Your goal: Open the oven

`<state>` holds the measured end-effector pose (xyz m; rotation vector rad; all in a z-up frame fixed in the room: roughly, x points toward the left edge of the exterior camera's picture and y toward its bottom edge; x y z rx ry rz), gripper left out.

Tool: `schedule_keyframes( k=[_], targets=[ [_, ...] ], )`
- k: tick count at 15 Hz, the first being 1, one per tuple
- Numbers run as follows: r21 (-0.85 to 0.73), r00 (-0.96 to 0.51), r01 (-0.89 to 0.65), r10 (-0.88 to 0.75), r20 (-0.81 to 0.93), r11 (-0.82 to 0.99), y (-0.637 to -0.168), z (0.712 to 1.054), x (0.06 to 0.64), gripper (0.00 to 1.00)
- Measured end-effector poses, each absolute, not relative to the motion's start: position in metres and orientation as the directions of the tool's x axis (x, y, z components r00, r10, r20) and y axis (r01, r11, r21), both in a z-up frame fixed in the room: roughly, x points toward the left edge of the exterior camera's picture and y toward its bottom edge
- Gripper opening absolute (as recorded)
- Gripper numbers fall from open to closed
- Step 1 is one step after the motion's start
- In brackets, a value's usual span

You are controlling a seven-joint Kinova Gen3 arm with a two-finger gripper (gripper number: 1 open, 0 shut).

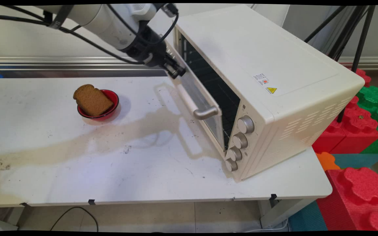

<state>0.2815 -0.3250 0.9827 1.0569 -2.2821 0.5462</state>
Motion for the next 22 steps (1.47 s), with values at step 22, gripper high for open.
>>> schedule_keyframes(
  k=[22],
  targets=[
    [-0.136,-0.62,-0.758,-0.641,0.452,0.638,-0.271,0.918,0.35,0.0]
  ],
)
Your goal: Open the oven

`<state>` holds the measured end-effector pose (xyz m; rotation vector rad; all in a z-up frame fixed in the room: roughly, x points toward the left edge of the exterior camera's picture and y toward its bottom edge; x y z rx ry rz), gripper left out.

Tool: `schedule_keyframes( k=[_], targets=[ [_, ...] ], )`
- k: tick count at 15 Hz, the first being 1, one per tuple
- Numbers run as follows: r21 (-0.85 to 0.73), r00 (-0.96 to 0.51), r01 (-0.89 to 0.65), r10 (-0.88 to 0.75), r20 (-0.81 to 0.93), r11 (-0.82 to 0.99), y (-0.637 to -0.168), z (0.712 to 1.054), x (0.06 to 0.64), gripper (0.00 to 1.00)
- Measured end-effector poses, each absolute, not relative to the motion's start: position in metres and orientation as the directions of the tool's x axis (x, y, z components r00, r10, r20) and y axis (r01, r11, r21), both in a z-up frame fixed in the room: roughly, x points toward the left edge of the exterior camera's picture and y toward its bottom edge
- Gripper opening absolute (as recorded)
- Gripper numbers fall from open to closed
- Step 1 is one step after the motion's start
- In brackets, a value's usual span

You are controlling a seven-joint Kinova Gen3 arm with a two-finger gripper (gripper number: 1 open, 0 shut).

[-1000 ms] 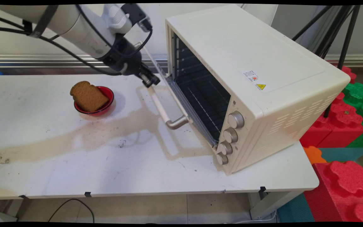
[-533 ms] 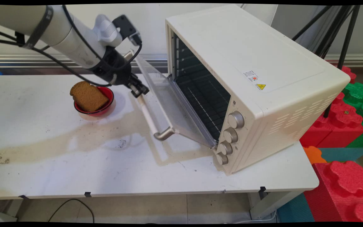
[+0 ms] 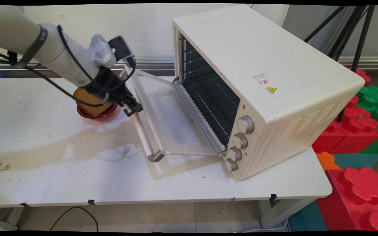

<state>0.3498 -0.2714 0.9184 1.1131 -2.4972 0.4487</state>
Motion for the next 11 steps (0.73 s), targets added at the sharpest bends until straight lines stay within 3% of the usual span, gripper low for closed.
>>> schedule_keyframes(
  k=[11],
  targets=[
    [-0.153,-0.646,-0.737,-0.619,0.446,0.659,-0.257,0.899,0.373,0.0]
  ],
)
